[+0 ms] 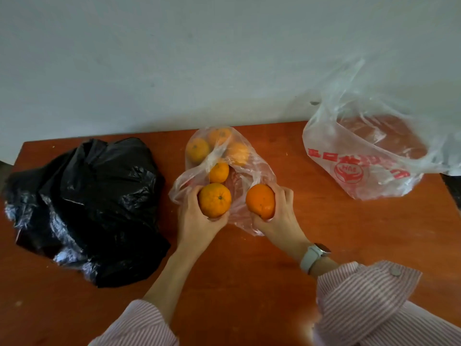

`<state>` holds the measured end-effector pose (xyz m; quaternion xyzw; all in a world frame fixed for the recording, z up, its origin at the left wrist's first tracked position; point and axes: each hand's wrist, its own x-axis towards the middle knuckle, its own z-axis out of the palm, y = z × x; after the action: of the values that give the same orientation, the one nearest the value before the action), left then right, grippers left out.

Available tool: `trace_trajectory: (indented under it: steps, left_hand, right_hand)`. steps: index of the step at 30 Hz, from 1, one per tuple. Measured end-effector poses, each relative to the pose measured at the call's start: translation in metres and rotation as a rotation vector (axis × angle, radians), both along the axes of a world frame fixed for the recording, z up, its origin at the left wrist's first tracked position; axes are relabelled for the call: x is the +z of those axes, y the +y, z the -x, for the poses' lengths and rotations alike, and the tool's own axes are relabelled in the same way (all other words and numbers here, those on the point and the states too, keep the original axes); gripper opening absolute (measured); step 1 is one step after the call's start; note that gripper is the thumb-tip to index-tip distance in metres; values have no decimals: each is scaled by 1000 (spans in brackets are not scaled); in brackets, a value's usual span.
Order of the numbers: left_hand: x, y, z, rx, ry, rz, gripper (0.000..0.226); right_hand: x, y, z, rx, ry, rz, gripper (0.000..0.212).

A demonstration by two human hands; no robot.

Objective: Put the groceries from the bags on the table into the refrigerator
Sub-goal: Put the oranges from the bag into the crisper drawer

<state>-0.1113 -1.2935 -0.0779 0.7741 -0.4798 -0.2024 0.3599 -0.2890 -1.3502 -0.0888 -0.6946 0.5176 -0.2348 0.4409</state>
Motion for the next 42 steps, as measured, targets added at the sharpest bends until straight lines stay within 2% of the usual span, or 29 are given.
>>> trace_trajectory:
  steps: [2,5,8,13,18,23,29,37,42]
  left_hand:
    - [13,15,9,-24,125,-6,75]
    - [17,38,18,-100,204,32,74]
    - [22,59,27,-172,285,-53,73]
    - [25,96,47,-507,242,-133,73]
    - [28,136,89,-861,291,-200,70]
    - [35,180,179,-1148,197,-205,66]
    - [48,270,305,-1523,166,-162,67]
    - [62,467,497,-1971,106,-56,70]
    - [77,579,584,-2141,91,11,68]
  right_hand:
    - [5,11,8,-22,7,0,77]
    - [14,37,21,-66,-4,12,77]
    - [22,77,39,-138,-30,-47,76]
    - [25,167,65,-345,9,-65,66]
    - [30,272,98,-600,28,-123,55]
    - [42,376,154,-978,127,-2,52]
    - [58,508,223,-1353,154,11,54]
    - [69,734,326,-1774,191,29,51]
    - [85,844,384,-1941,203,28,52]
